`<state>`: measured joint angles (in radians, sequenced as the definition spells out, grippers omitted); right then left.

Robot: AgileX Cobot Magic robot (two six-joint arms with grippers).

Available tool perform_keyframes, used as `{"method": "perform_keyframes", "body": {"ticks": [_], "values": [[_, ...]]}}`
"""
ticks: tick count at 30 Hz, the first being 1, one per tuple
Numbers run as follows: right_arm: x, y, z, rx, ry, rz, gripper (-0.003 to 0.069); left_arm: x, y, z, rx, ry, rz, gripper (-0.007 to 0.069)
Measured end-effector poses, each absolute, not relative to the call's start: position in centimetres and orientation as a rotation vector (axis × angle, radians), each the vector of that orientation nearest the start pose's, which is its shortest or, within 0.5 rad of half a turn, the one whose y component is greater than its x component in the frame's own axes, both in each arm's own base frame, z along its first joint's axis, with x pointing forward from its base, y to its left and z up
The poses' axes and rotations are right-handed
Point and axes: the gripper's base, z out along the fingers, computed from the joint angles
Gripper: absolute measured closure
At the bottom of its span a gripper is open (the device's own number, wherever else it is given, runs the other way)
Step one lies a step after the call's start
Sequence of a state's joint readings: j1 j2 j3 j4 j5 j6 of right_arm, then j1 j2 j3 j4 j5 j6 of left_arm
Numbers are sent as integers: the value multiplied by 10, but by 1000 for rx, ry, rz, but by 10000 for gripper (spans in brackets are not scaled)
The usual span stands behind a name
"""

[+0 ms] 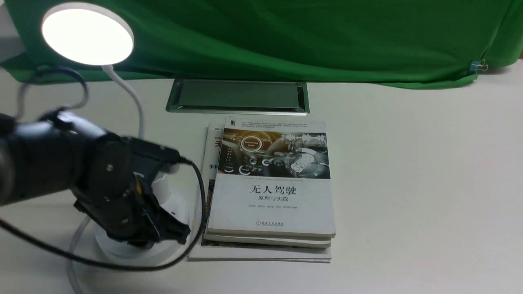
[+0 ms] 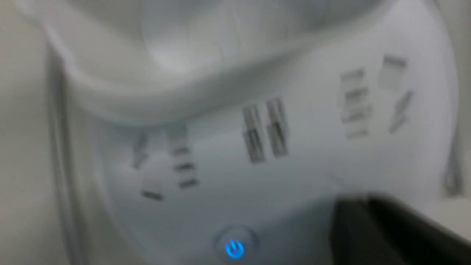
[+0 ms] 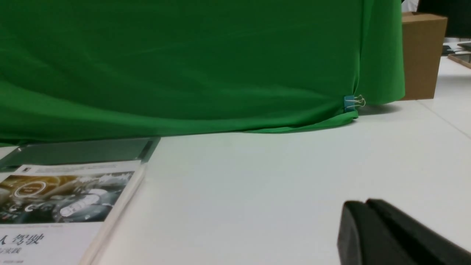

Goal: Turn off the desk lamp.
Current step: Use the left arm to press the button switch on the lamp holder

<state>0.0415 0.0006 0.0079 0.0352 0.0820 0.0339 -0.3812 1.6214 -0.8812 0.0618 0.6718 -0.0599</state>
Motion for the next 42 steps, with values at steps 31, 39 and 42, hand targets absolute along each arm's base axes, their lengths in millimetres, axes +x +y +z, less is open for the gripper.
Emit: {"method": "perform_keyframes", "body": {"ticks": [31, 39, 42], "values": [[57, 3, 203, 19, 1574, 89, 622, 269, -103, 204, 585, 2807, 1, 605], [57, 3, 203, 19, 1574, 89, 622, 268, -103, 182, 605, 2836, 18, 605], [57, 3, 203, 19, 1574, 89, 622, 270, -103, 178, 605, 2831, 15, 605]]}}
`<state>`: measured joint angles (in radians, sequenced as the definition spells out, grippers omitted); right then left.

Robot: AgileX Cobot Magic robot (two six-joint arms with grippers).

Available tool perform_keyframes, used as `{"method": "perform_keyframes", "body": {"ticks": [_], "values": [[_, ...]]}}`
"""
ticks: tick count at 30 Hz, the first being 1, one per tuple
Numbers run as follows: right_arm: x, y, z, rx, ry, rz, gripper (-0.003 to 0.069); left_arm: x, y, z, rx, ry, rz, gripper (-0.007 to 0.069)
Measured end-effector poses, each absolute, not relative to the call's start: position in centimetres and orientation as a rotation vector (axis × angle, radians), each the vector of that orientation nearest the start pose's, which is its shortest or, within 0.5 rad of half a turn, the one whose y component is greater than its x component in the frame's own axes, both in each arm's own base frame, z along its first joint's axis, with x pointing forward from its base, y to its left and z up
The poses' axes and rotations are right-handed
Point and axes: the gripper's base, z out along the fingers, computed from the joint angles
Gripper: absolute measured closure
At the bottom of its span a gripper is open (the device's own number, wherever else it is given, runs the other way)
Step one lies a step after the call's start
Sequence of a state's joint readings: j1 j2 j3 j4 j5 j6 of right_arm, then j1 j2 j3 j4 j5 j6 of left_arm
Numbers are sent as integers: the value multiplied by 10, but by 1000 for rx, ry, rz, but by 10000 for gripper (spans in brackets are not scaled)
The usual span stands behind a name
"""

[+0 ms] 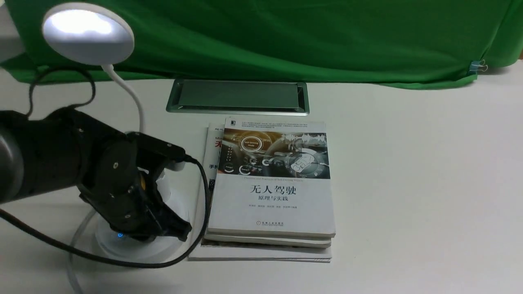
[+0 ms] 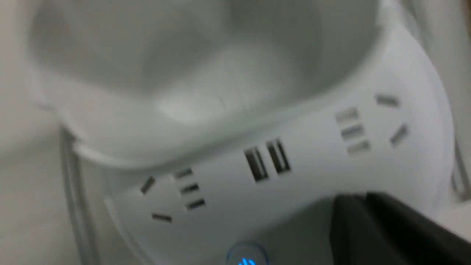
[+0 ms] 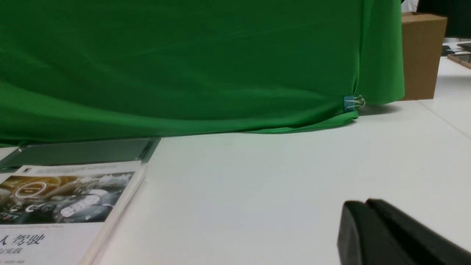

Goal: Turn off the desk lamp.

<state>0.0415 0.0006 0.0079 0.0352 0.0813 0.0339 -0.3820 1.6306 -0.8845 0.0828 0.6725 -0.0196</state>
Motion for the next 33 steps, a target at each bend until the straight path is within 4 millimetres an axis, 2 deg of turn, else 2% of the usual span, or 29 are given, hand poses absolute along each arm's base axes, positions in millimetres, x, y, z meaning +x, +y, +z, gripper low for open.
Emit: {"method": "perform_keyframes", "body": {"ticks": [12, 14, 17, 23, 27, 33], "values": [[57, 3, 203, 19, 1574, 89, 622, 267, -103, 202, 577, 2755, -10, 605], [57, 3, 203, 19, 1574, 89, 622, 268, -103, 200, 576, 2750, -13, 605], [57, 3, 203, 19, 1574, 89, 622, 267, -103, 183, 581, 2804, -10, 605], [57, 3, 203, 19, 1574, 89, 622, 270, -105, 182, 573, 2810, -17, 605], [57, 3, 203, 19, 1574, 89, 622, 270, -105, 193, 570, 2797, -16, 605], [57, 3, 203, 19, 1574, 89, 622, 262, -103, 241, 523, 2660, -80, 605]]}}
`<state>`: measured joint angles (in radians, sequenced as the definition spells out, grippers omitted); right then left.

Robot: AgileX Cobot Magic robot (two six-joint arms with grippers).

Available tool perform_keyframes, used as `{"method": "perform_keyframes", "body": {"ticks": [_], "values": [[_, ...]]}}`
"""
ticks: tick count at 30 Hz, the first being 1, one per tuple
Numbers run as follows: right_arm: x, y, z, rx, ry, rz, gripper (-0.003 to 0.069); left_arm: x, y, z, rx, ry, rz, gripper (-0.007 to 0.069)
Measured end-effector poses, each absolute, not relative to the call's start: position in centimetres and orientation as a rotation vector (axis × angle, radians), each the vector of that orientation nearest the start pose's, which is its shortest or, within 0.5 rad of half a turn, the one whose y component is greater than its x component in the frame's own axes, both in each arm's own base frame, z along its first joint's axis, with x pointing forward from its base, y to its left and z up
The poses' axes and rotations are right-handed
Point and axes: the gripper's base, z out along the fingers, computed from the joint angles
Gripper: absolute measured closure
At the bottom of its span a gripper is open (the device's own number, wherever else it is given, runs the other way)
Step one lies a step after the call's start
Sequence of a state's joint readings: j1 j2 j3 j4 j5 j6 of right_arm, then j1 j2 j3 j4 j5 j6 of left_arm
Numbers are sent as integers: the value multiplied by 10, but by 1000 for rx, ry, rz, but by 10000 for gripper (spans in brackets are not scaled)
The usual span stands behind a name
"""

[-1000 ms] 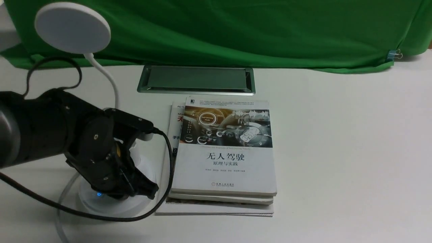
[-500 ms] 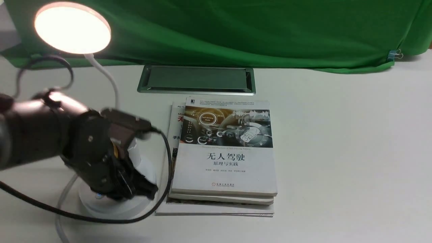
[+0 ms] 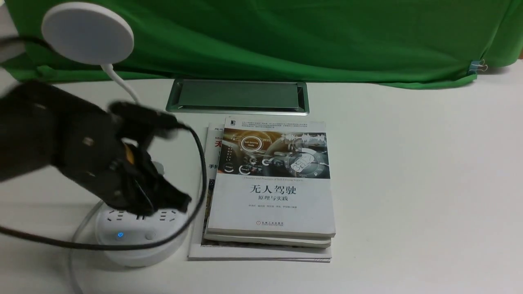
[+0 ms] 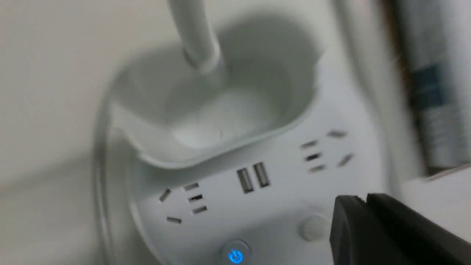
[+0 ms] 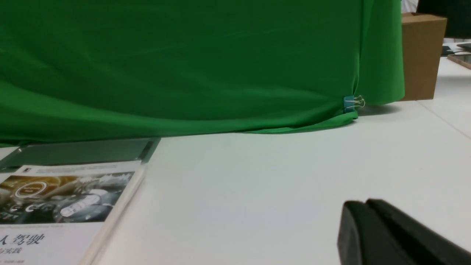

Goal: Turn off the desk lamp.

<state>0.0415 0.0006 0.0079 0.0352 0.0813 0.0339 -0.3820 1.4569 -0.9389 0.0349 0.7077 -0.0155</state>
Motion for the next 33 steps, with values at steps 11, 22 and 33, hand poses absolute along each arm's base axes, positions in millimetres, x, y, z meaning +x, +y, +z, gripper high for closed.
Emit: {"method": "perform_keyframes", "body": {"ticks": [11, 22, 33], "values": [[57, 3, 203, 19, 1574, 89, 622, 201, -85, 345, 417, 2217, -273, 605], [57, 3, 203, 19, 1574, 89, 622, 193, -81, 377, 358, 1945, -310, 605], [57, 3, 203, 19, 1574, 89, 622, 158, -64, 394, 385, 1787, -247, 605]]}}
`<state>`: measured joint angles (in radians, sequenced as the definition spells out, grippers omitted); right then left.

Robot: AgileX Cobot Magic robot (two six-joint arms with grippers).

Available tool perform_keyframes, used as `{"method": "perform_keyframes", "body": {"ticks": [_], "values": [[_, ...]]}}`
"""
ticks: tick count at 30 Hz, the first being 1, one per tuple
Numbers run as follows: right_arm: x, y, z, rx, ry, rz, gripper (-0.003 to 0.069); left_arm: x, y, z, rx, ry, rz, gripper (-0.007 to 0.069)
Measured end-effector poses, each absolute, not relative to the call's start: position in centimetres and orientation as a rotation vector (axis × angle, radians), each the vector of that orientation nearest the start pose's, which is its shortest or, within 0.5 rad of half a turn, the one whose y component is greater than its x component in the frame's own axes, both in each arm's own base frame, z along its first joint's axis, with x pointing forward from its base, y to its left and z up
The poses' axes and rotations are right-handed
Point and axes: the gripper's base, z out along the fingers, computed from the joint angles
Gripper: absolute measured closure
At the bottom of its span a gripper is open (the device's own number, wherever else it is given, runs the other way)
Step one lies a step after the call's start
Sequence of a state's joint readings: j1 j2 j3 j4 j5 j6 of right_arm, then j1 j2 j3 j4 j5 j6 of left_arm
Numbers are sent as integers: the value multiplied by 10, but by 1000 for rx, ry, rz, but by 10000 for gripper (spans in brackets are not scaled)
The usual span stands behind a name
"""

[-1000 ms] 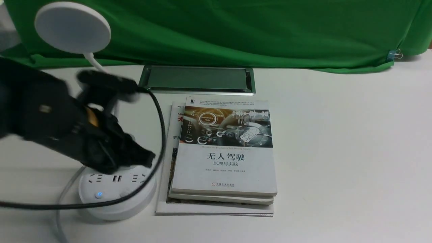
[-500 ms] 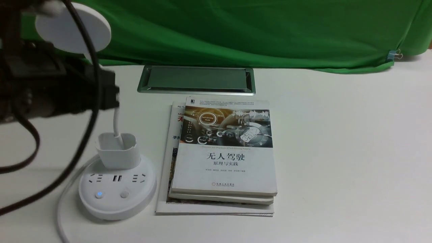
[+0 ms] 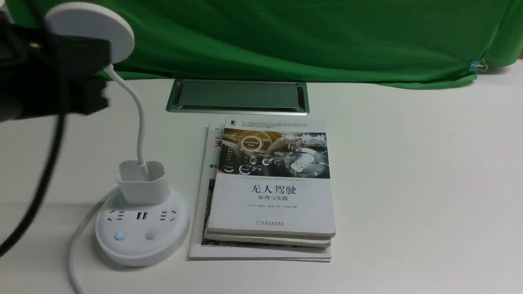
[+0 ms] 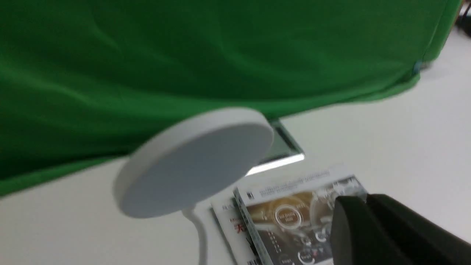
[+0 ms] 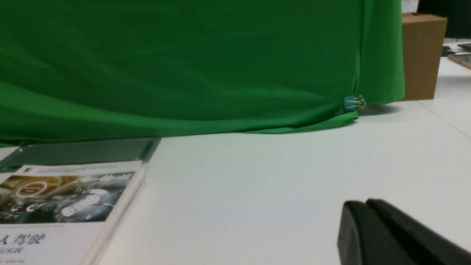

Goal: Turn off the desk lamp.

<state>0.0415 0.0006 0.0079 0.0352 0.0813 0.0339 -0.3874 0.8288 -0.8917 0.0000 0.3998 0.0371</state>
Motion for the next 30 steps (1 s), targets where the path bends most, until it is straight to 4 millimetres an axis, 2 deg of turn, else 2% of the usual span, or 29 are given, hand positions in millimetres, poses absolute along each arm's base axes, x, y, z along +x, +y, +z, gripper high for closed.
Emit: {"method": "perform_keyframes", "body": {"ticks": [2, 6, 11, 14, 17, 21, 26, 30], "values": [[57, 3, 203, 19, 1574, 89, 622, 142, -58, 385, 387, 1770, -240, 605], [57, 3, 203, 19, 1574, 89, 622, 113, -45, 351, 398, 1775, -221, 605], [57, 3, 203, 19, 1574, 89, 622, 81, -27, 276, 407, 1871, -144, 605], [57, 3, 203, 19, 1575, 89, 622, 70, -19, 240, 363, 1912, -108, 605], [57, 3, 203, 19, 1574, 89, 622, 62, -14, 222, 313, 1857, -85, 605], [57, 3, 203, 19, 1574, 89, 622, 51, -10, 208, 242, 1763, -87, 605], [57, 3, 203, 19, 1575, 89, 622, 53, -10, 184, 246, 1808, -68, 605], [57, 3, 203, 19, 1574, 89, 622, 54, -11, 184, 269, 1770, -55, 605]]}}
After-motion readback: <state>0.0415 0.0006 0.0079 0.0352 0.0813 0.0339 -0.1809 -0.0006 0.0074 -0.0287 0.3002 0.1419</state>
